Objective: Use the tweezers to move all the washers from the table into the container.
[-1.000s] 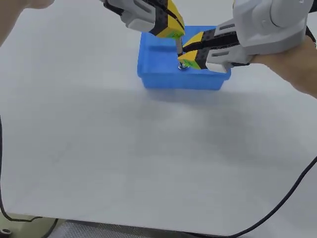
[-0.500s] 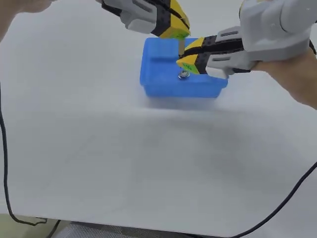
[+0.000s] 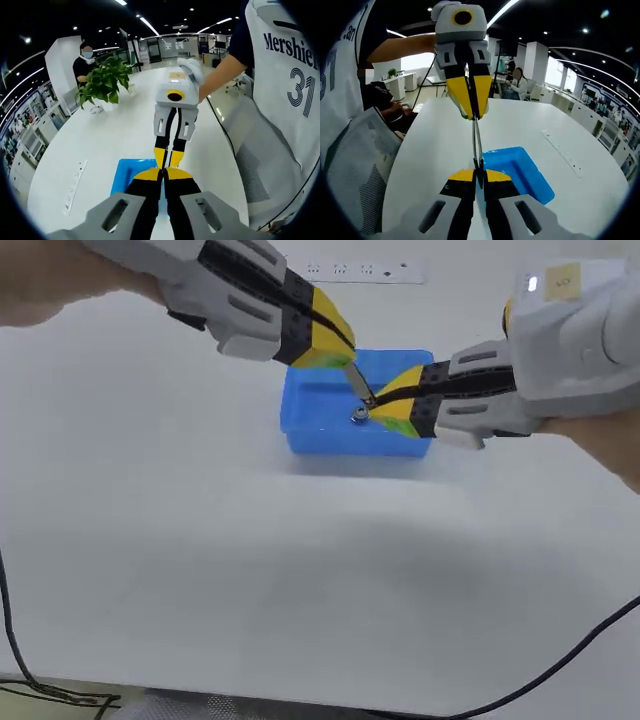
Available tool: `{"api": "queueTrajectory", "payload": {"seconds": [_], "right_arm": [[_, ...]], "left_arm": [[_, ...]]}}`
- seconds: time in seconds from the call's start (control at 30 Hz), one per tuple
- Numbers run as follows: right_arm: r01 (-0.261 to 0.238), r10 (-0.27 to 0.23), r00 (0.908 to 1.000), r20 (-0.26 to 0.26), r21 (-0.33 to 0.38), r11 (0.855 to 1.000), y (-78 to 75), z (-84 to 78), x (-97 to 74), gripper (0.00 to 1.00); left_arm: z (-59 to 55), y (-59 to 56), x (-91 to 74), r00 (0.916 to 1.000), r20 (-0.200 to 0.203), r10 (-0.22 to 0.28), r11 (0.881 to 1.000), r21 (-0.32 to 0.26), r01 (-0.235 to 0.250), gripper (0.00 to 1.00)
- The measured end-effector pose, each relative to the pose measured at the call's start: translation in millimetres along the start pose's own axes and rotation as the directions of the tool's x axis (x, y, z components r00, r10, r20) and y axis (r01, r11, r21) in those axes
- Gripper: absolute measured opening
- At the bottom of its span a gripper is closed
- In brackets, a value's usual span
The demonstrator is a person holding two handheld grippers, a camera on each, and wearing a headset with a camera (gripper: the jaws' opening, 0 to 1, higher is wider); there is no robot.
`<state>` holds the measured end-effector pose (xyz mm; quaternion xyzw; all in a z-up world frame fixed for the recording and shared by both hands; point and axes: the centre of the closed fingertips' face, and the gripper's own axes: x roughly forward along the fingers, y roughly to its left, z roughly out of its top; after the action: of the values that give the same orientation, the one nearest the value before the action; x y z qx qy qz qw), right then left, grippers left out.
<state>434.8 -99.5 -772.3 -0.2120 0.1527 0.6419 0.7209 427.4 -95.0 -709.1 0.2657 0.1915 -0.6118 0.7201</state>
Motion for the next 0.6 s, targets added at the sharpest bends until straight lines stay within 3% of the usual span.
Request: {"api": "queueTrajectory", "payload": {"seconds": [0.27,0.47,0.6], "right_arm": [[-0.045,0.044,0.995,-0.09,-0.01,0.999,26.2,-19.2,-1.5,0.06],[-0.073,0.068,0.9828,-0.172,-0.026,0.997,33.3,-39.6,6.8,0.06],[-0.099,0.088,0.9693,-0.229,-0.036,0.994,36.9,-56.8,14.9,0.06]], "left_arm": [[-26.7,-22.0,9.3,0.9997,-0.015,-0.019,0.998,-0.064,0.018,0.06],[-53.1,-27.9,25.5,0.9993,-0.027,-0.025,0.992,-0.121,0.021,0.06],[-71.7,-30.4,38.7,0.9987,-0.034,-0.039,0.986,-0.163,0.033,0.06]]}}
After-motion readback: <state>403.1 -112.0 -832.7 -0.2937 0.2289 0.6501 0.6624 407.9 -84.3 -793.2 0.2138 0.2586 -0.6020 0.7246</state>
